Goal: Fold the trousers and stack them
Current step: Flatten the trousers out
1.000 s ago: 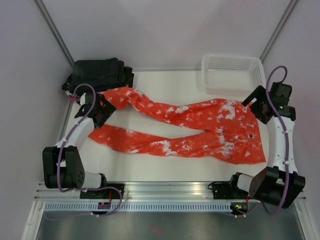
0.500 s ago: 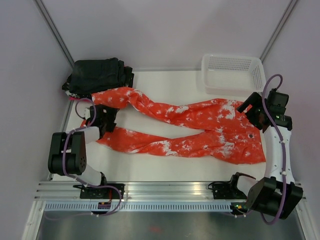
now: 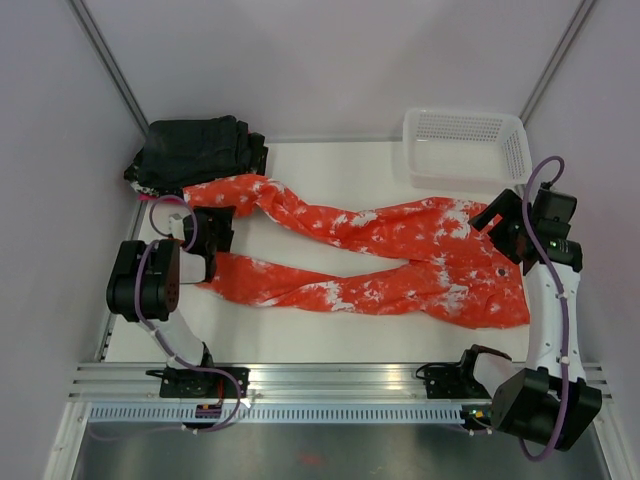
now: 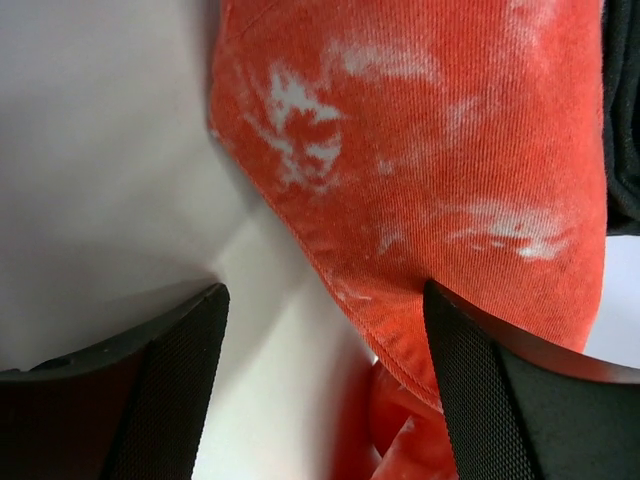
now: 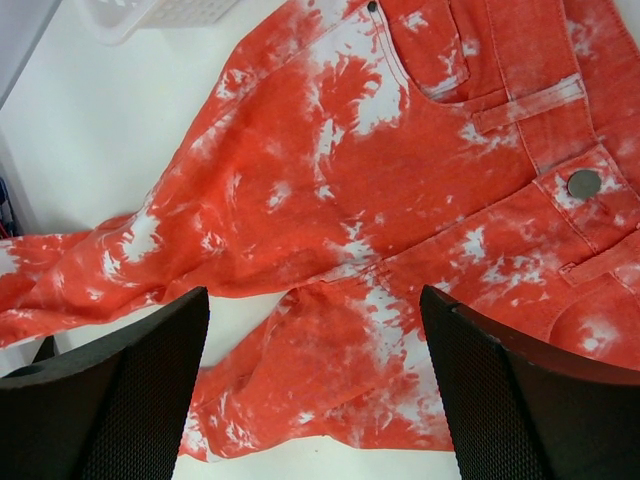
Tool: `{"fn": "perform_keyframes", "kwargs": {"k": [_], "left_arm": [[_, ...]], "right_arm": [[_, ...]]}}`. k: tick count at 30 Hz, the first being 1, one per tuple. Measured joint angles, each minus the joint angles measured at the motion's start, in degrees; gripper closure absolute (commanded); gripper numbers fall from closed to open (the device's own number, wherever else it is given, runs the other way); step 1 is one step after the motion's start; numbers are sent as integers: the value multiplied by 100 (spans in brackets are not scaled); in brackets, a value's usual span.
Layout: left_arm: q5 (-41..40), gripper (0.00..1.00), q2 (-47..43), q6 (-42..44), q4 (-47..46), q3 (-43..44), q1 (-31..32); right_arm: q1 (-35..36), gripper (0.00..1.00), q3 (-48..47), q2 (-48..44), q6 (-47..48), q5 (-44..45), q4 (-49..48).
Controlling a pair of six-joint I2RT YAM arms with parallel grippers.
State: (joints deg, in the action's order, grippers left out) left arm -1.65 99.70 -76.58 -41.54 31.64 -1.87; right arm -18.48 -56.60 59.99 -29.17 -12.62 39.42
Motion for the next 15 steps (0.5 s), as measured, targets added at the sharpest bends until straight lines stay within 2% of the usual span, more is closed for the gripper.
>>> {"fn": "perform_keyframes", "kwargs": {"k": [2, 6, 11, 14, 15], "left_arm": [[-15, 19, 155, 0, -302, -11, 0], [-96, 29, 592, -83, -1279, -184, 0], [-131, 34, 1172, -160, -2481, -369, 0], [-138, 43, 1331, -144, -2710, -374, 0], [-140, 51, 1349, -138, -2732, -385, 0]], "right_arm": [[0, 9, 72, -26, -20, -4, -11], [0, 9, 256, -44, -79, -57, -24], [0, 10, 426, -61, -105, -68, -26], [0, 10, 503, -96, -103, -66, -31], [0, 10, 527, -109, -103, -63, -33]]}}
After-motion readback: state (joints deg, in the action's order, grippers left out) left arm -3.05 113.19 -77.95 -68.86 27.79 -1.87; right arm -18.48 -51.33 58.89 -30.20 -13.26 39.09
